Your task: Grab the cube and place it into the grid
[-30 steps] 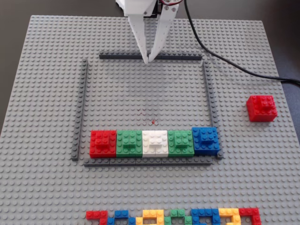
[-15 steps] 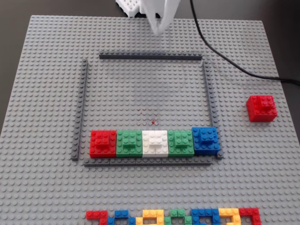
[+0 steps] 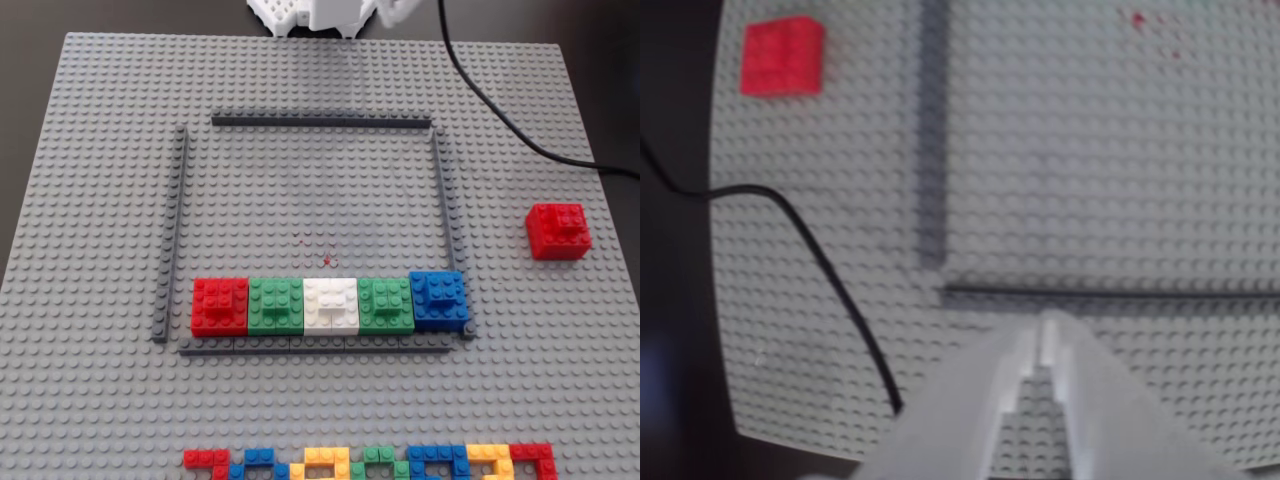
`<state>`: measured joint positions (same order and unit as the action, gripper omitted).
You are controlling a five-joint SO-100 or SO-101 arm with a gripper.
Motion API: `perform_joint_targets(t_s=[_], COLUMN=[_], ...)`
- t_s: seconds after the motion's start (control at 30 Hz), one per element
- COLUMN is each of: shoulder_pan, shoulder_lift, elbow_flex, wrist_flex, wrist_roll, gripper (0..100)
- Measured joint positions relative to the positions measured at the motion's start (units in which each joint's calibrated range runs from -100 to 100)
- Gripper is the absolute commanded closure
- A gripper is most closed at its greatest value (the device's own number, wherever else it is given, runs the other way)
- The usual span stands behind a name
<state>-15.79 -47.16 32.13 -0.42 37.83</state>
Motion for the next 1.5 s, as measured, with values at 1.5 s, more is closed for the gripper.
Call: perform_joint_targets(t_s=[1.5], shoulder_pan=[-12.5], shoulder_lift=[66.6], elbow_flex=[-43.5], wrist_flex=[-8.4], wrist_roll=[-7.0], gripper=[76])
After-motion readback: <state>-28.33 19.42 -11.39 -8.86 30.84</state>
